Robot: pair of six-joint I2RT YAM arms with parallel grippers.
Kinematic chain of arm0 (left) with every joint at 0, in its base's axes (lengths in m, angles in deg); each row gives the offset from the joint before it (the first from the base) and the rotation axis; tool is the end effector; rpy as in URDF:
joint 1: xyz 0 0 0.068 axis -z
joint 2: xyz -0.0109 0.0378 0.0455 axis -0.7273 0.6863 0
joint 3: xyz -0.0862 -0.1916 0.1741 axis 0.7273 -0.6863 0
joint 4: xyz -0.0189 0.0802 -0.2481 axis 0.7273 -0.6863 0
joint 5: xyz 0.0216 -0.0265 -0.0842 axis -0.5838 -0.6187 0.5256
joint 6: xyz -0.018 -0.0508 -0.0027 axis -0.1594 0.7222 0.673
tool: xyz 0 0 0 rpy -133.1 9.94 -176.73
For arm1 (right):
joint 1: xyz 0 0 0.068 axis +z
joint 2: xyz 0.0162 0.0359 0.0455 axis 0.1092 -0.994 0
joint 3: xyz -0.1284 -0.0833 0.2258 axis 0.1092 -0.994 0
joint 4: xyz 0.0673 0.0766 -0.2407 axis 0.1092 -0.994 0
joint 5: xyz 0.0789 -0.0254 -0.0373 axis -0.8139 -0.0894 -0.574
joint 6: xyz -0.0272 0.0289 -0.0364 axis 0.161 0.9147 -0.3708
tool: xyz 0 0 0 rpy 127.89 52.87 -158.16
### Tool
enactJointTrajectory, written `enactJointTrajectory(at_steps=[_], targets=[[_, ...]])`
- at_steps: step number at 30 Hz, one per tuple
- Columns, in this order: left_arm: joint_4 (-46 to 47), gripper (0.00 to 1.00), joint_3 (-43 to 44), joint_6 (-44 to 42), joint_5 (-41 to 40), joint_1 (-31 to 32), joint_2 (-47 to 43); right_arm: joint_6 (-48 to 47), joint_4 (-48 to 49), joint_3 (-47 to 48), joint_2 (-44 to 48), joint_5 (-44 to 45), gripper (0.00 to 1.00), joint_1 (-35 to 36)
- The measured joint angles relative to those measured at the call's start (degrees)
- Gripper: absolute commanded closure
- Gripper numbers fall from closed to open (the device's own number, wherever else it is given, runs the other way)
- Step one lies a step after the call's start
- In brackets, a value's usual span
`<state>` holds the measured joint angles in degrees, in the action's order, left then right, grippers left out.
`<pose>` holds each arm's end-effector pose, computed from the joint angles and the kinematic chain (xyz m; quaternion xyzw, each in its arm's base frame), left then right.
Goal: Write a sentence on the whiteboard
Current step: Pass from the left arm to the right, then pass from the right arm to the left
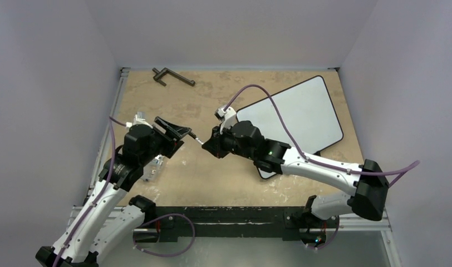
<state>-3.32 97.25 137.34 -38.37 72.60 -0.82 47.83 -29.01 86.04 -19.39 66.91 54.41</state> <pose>0.1404 -0.0679 0.3147 -0.3805 0.7628 -0.4103 0.3240 0.1594 0.2790 0.3131 -0.2152 0.7761 0.3902 0.4462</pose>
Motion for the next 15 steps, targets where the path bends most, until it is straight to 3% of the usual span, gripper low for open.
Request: enactJointTrajectory(at_steps=[6, 15], targets=[[-1.88, 0.49, 2.49, -13.33, 5.97, -4.59, -0.48, -4.87, -5.35, 1.84, 4.94, -5.16, 1.00, -0.02], [2.91, 0.52, 4.44, -28.57, 22.64, -6.45, -1.86, -9.22, -7.13, 2.45, 9.27, -14.84, 1.00, -0.02]])
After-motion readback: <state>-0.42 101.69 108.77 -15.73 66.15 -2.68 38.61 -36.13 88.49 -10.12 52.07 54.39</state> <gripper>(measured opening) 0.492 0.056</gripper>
